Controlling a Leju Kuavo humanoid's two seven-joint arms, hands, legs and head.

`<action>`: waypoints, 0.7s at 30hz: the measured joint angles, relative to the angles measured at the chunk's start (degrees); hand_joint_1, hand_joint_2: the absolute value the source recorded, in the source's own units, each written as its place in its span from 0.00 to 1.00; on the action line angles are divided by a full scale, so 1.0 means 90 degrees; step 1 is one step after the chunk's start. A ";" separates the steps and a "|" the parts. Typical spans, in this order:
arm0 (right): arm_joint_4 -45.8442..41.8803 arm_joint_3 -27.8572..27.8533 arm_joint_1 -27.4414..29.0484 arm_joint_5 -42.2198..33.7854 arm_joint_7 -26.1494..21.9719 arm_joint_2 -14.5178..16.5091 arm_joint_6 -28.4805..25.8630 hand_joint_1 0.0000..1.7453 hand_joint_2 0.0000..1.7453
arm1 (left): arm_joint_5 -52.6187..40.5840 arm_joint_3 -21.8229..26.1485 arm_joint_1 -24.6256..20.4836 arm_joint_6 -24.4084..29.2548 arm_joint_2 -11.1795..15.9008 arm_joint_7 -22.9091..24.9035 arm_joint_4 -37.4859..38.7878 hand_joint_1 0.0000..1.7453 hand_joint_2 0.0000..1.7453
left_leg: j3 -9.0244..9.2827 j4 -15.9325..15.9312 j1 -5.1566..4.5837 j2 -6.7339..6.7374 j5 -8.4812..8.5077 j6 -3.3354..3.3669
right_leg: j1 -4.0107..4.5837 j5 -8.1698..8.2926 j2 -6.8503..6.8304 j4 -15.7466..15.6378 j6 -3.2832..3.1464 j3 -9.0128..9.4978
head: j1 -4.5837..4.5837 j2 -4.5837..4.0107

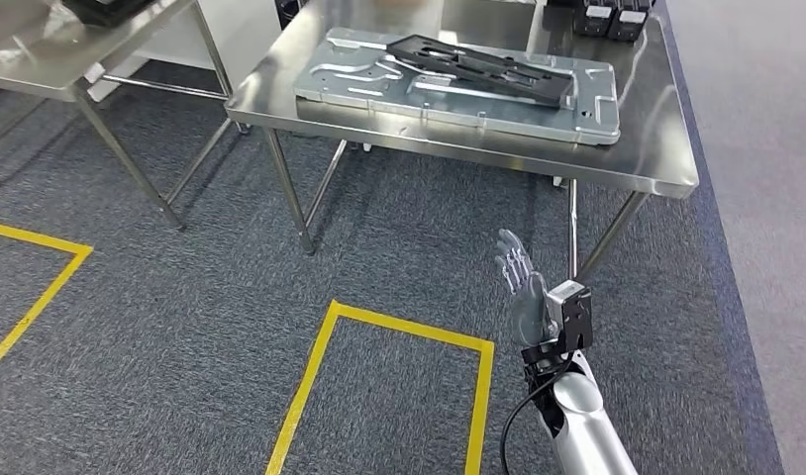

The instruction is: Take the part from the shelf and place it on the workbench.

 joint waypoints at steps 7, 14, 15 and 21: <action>0.0012 -0.0011 0.0036 0.0102 0.0058 0.0038 0.0033 0.00 0.00 | -0.0035 -0.0013 0.0018 0.0031 0.0005 -0.0039 0.0000 0.00 0.00 | -0.0448 0.1887 0.0168 0.0390 -0.0963 -0.0268 | -0.0041 0.0418 -0.0525 -0.0021 -0.0052 -0.0517 | -0.0066 0.0000; -0.0035 -0.0033 0.0042 0.0147 0.0083 0.0059 0.0046 0.00 0.00 | -0.0046 -0.0019 -0.0009 0.0075 0.0006 -0.0066 0.0000 0.00 0.00 | 0.1022 -0.0119 0.0125 0.0797 -0.0951 -0.0108 | -0.0035 0.0604 -0.1015 0.0085 0.0225 -0.0699 | -0.0064 0.0000; -0.0036 -0.0035 0.0039 0.0153 0.0088 0.0069 0.0050 0.00 0.00 | -0.0044 -0.0019 0.0010 0.0075 0.0006 -0.0070 0.0000 0.00 0.00 | 0.1002 -0.0133 0.0125 0.0741 -0.0930 -0.0051 | -0.0053 0.0596 -0.1001 0.0103 0.0270 -0.0703 | -0.0063 0.0000; -0.0038 -0.0070 0.0114 0.0203 0.0108 0.0081 0.0063 0.00 0.00 | -0.0041 -0.0019 0.0047 0.0086 0.0007 -0.0101 0.0000 0.00 0.00 | 0.0834 -0.0137 0.0062 0.0365 -0.0726 0.0188 | -0.0039 -0.0397 -0.0304 0.1863 0.0292 -0.1447 | -0.0052 0.0000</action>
